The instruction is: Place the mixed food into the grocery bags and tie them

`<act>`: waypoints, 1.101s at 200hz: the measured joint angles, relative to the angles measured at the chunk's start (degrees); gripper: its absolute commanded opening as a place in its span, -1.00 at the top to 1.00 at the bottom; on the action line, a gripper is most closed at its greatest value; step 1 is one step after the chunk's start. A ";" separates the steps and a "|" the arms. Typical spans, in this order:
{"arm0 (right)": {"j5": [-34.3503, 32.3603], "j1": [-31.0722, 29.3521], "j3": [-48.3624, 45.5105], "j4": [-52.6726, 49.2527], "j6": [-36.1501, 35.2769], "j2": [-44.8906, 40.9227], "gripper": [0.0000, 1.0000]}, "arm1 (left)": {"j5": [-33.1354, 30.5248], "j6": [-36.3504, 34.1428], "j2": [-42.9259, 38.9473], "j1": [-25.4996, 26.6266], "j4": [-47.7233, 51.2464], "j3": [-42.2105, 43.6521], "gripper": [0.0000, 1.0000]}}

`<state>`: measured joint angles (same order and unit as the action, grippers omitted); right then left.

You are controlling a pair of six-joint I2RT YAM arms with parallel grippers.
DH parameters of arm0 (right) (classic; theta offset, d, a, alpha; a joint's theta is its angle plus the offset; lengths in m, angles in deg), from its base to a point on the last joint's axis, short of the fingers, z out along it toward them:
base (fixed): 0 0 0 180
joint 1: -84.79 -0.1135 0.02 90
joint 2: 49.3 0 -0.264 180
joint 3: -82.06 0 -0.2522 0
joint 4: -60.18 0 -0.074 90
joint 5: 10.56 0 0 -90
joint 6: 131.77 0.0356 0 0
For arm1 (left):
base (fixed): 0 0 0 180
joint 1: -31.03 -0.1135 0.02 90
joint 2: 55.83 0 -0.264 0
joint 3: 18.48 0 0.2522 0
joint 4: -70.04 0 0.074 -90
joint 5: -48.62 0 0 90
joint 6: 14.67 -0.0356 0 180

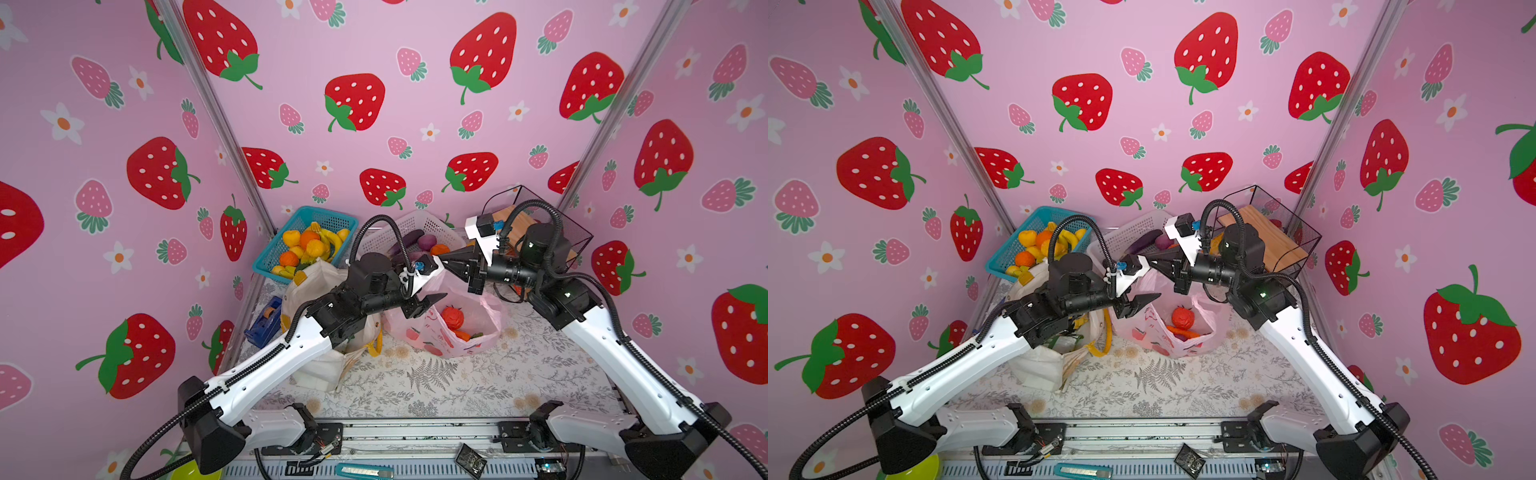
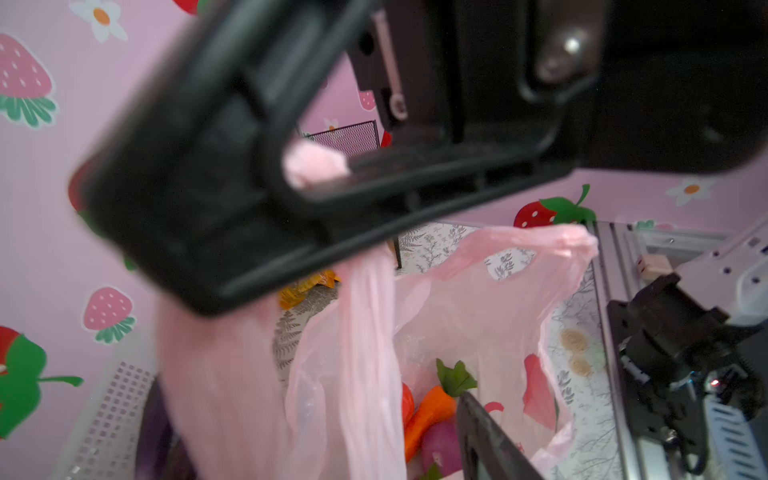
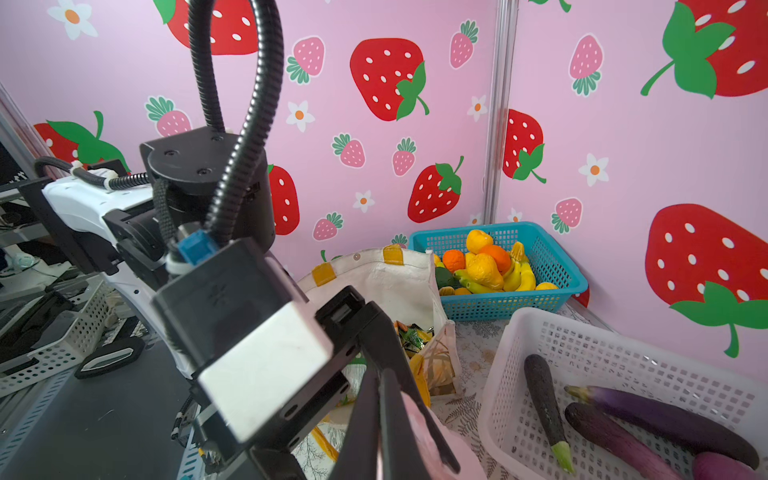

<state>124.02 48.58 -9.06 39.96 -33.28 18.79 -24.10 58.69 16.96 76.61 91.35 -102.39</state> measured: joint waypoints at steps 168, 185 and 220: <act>-21.99 1.09 -16.22 -9.55 -6.10 -26.14 -0.80 | -3.82 27.41 -5.99 -3.58 -9.07 9.22 1.00; -21.07 1.09 -17.81 -10.40 -6.56 -27.30 -0.80 | -3.80 27.87 -5.99 -3.74 -9.09 9.27 1.00; -20.70 1.09 -21.53 -11.58 -7.04 -26.32 -0.63 | -3.76 28.35 -5.99 -3.98 -9.07 9.27 1.00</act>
<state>103.32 49.68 -30.59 28.38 -40.32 -7.52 -27.86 87.04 10.97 72.63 82.28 -93.12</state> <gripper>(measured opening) 0.876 0.047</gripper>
